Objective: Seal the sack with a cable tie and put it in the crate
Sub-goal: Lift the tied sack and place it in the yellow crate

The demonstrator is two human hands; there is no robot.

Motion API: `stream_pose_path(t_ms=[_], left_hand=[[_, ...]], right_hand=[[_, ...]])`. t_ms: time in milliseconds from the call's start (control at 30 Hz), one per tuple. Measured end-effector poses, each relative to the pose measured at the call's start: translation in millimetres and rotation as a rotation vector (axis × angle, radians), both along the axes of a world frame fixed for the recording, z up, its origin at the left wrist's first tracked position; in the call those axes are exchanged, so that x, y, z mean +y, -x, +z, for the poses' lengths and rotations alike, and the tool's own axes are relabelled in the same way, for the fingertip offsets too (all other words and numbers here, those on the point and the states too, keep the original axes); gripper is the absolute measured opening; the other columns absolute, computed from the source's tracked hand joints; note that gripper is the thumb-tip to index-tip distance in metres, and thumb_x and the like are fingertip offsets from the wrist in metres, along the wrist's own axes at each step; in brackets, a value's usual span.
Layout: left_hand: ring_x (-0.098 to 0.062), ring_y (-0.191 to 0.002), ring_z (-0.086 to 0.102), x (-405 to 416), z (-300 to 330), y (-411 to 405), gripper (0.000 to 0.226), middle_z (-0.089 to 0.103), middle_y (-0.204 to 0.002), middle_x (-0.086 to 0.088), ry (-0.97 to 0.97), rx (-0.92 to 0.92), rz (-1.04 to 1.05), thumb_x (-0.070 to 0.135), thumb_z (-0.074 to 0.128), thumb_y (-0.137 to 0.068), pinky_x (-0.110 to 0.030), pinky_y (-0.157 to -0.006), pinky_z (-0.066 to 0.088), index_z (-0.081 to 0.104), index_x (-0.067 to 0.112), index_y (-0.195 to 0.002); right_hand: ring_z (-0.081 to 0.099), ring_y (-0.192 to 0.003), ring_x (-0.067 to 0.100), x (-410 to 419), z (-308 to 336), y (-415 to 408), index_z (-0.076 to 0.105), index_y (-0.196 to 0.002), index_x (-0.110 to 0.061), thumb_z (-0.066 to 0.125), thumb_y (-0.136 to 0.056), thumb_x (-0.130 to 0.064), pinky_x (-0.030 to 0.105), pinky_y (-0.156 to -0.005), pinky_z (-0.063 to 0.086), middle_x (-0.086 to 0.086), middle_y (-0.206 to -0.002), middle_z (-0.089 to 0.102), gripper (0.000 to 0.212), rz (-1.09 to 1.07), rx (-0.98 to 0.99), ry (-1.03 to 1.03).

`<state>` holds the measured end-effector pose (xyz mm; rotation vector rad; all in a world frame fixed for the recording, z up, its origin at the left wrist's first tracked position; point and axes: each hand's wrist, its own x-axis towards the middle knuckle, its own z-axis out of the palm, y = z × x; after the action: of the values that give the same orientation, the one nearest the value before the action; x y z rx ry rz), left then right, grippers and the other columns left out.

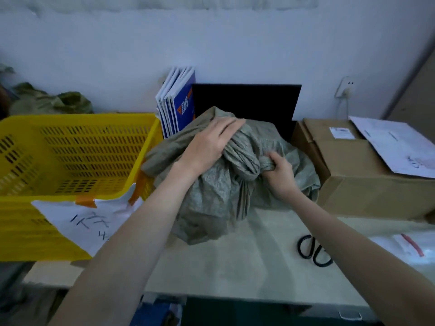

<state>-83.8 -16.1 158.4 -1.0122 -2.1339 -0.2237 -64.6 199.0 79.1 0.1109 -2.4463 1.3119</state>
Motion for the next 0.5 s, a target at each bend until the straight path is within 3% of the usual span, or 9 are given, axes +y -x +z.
stream_pose_path(t_ms=[67, 133, 200, 267, 333, 400, 500], left_hand=[[-0.029, -0.122, 0.048, 8, 6, 6, 0.039, 0.053, -0.13, -0.02, 0.097, 0.087, -0.009, 0.005, 0.049, -0.093, -0.035, -0.102, 0.043, 0.05, 0.001, -0.132], [-0.023, -0.122, 0.046, 9, 5, 9, 0.036, 0.051, -0.134, -0.011, 0.013, -0.03, 0.043, 0.023, 0.052, -0.095, -0.034, -0.102, 0.039, 0.053, 0.013, -0.13], [-0.032, -0.108, 0.047, 7, -3, 13, 0.032, 0.05, -0.122, -0.009, -0.048, 0.0, 0.206, 0.026, 0.058, -0.091, -0.042, -0.087, 0.041, 0.058, 0.022, -0.122], [-0.034, -0.091, 0.05, 1, -17, 15, 0.036, 0.048, -0.105, -0.014, -0.053, -0.026, 0.268, 0.017, 0.064, -0.086, -0.04, -0.067, 0.044, 0.059, 0.021, -0.121], [-0.034, -0.095, 0.05, 1, -26, 9, 0.045, 0.045, -0.109, -0.015, -0.073, -0.271, 0.355, 0.011, 0.058, -0.087, -0.037, -0.061, 0.041, 0.051, 0.021, -0.13], [-0.034, -0.101, 0.049, 6, -35, 3, 0.054, 0.039, -0.119, -0.014, -0.157, -0.461, 0.399, 0.006, 0.052, -0.087, -0.037, -0.064, 0.039, 0.041, 0.023, -0.137], [-0.032, -0.112, 0.046, 8, -50, 0, 0.064, 0.027, -0.133, -0.01, -0.332, -0.779, 0.286, -0.003, 0.047, -0.087, -0.034, -0.082, 0.042, 0.031, 0.023, -0.144]], right_hand=[[0.061, -0.084, 0.016, 2, -1, -2, 0.06, -0.091, -0.013, 0.063, -0.078, 0.0, 0.033, -0.073, 0.05, 0.003, -0.089, 0.067, 0.019, -0.024, -0.003, 0.024], [0.06, -0.083, 0.015, 4, -2, -4, 0.06, -0.089, -0.015, 0.064, -0.079, -0.002, 0.03, -0.07, 0.048, 0.0, -0.087, 0.067, 0.017, -0.038, -0.004, 0.011], [0.059, -0.079, 0.016, 4, -3, -7, 0.059, -0.085, -0.015, 0.066, -0.078, -0.002, 0.028, -0.065, 0.044, 0.0, -0.083, 0.065, 0.016, -0.035, 0.005, -0.019], [0.056, -0.076, 0.017, 2, -3, -8, 0.056, -0.082, -0.016, 0.066, -0.078, -0.001, 0.027, -0.061, 0.037, 0.001, -0.08, 0.062, 0.018, -0.043, 0.015, -0.049], [0.052, -0.074, 0.018, 1, -6, -7, 0.053, -0.08, -0.018, 0.065, -0.078, 0.0, 0.026, -0.058, 0.03, 0.002, -0.077, 0.059, 0.022, -0.073, 0.016, -0.063], [0.052, -0.075, 0.022, 1, -8, -4, 0.051, -0.079, -0.019, 0.064, -0.079, -0.002, 0.028, -0.059, 0.03, 0.005, -0.077, 0.058, 0.021, -0.094, 0.003, -0.056], [0.053, -0.08, 0.027, 2, -9, -1, 0.05, -0.078, -0.019, 0.063, -0.079, -0.002, 0.031, -0.062, 0.034, 0.009, -0.079, 0.059, 0.021, -0.107, -0.004, -0.052]])
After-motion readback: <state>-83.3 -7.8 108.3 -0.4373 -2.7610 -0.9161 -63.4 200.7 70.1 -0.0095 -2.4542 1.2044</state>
